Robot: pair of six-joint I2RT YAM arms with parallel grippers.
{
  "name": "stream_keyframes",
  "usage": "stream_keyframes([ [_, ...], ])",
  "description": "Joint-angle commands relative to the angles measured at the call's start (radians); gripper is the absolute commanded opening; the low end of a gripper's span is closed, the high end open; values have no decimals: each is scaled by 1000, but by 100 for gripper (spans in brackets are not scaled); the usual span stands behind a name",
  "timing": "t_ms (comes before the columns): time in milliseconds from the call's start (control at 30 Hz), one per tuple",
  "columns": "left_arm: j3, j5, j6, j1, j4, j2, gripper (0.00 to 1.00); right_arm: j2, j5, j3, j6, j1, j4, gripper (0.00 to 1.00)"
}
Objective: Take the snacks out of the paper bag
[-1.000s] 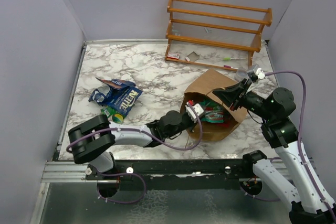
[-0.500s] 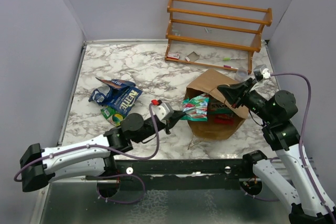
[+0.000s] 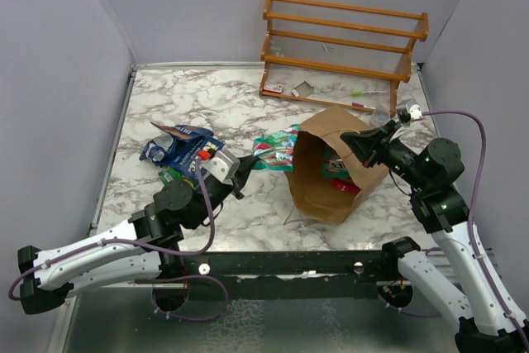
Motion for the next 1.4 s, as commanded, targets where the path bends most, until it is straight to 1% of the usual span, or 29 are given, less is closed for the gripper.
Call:
stream_keyframes([
  [0,87,-200,36,-1,-22,-21,0,-2,18,-1,8,-1,32,2],
  [67,100,-215,40,-1,-29,-29,0,-3,21,-3,8,-1,32,2],
  [200,80,-120,70,0,-8,-79,0,-7,32,-6,3,-1,30,2],
  [233,76,-130,64,0,-4,-87,0,-7,33,-6,1,-1,29,2],
  [300,84,-223,45,-1,-6,-84,0,-8,36,-4,-2,-1,29,2],
  [400,122,-392,56,0,-53,-32,0,-11,42,-4,-11,-1,29,2],
  [500,204,-536,77,16,-169,76,0,-11,41,-6,-17,-1,29,2],
  [533,236,-548,74,34,-213,112,0,-10,39,-6,-17,-1,29,2],
  [633,286,-498,41,142,-291,172,0,-14,36,-8,-18,-1,26,2],
  [733,320,-394,2,300,-327,217,0,-26,38,-10,-16,-1,22,2],
  [833,374,-281,-15,467,-387,303,0,-39,39,-8,-16,-1,12,2],
  [967,410,-183,-29,687,-445,439,0,-51,47,-3,-19,-1,-1,2],
  [1000,407,-166,-40,725,-447,464,0,-54,47,-3,-19,-1,-3,2],
  [1133,356,-145,-45,818,-409,546,0,-54,49,2,-23,-1,-4,2],
  [1233,322,-143,-37,843,-394,595,0,-48,50,10,-31,-1,-11,2],
  [1367,291,-142,-35,860,-372,612,0,-42,45,17,-34,-1,-14,2],
])
